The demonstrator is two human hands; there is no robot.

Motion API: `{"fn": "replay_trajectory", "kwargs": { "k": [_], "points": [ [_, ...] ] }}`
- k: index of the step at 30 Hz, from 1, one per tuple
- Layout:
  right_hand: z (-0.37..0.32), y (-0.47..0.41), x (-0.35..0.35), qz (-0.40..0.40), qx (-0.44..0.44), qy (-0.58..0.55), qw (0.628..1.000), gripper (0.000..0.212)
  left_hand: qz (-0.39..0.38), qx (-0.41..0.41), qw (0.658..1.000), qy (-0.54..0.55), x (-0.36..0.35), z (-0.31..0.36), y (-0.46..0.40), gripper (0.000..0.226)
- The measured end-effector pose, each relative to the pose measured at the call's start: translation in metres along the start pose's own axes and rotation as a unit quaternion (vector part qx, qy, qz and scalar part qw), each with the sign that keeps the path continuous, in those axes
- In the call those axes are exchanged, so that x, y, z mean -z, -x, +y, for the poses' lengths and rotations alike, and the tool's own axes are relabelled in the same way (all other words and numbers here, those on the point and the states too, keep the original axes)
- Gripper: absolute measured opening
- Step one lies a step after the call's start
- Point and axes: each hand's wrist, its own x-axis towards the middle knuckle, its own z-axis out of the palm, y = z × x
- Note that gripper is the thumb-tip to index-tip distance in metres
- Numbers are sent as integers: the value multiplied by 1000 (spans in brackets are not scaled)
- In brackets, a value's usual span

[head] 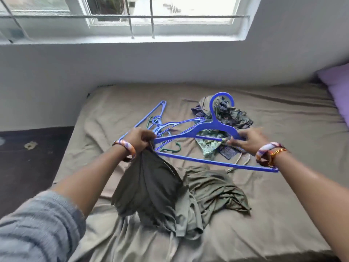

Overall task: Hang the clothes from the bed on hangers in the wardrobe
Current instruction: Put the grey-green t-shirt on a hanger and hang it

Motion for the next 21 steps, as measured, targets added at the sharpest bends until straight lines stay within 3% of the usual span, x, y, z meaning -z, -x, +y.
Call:
{"fn": "replay_trajectory", "kwargs": {
  "k": [2, 4, 7, 10, 14, 18, 21],
  "points": [
    [22, 33, 10, 28, 18, -102, 994, 24, 101, -18, 990, -97, 3, 26, 12, 28],
    [45, 62, 22, 70, 17, -126, 989, 28, 138, -3, 943, -302, 6, 56, 28, 27],
    [75, 97, 39, 114, 32, -115, 986, 24, 74, -9, 832, -550, 3, 89, 47, 32],
    [88, 128, 50, 162, 62, -136, 975, 25, 40, 33, 773, -632, 7, 110, 57, 34],
    [90, 152, 58, 210, 83, -163, 960, 34, -18, 88, 783, -616, 17, 141, 67, 38],
    [77, 163, 64, 216, 126, -176, 952, 30, -116, 32, 819, -560, 16, 188, 63, 40],
    [60, 163, 72, 236, 132, -143, 952, 21, -100, -28, 853, -512, 10, 236, 74, 42]
  ]
}}
